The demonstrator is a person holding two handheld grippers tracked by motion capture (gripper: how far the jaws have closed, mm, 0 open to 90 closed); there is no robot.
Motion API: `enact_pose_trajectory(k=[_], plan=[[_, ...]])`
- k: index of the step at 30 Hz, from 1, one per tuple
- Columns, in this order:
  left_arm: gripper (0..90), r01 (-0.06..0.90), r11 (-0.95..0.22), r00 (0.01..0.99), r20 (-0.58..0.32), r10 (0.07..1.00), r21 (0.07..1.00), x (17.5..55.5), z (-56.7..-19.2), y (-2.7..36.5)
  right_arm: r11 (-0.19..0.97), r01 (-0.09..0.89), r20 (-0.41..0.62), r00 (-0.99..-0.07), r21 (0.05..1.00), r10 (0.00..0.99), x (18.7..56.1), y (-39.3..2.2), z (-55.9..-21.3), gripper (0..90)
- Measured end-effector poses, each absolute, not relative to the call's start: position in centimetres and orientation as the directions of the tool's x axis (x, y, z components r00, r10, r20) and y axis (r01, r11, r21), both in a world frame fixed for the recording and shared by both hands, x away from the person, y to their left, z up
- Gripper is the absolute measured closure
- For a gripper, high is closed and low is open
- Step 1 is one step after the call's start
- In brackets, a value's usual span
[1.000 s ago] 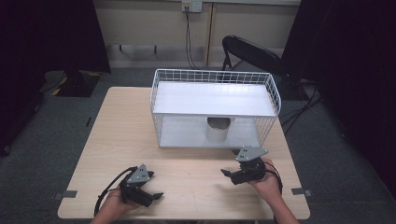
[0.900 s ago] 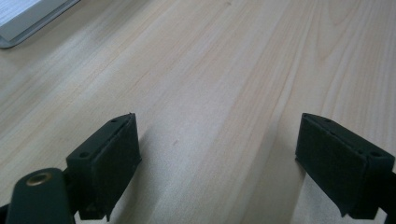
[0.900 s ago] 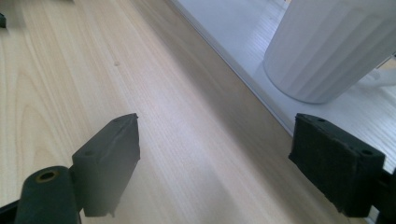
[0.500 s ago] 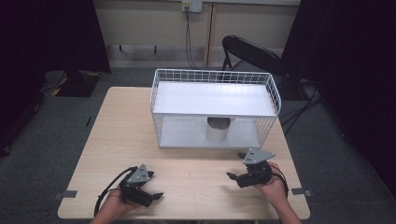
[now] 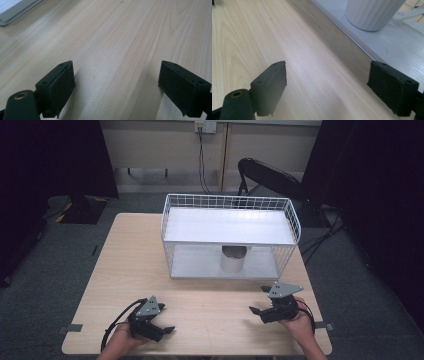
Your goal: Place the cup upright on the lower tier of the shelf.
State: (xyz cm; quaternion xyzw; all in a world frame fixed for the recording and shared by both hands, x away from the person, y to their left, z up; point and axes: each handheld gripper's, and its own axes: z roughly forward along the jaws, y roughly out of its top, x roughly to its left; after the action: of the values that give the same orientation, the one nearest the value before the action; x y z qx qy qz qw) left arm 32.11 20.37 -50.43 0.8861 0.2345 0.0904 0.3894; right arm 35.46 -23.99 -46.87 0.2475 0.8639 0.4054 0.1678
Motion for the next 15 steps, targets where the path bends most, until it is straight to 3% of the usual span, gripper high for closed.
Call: enact_pose_trajectory(k=[15], plan=[[13.0,0.346,-0.585,0.873,-0.023,0.487,0.734,32.1,-50.4,20.4,0.545,0.32,-0.077,-0.808,0.775,0.584,34.8,-25.9,-47.9,14.4]])
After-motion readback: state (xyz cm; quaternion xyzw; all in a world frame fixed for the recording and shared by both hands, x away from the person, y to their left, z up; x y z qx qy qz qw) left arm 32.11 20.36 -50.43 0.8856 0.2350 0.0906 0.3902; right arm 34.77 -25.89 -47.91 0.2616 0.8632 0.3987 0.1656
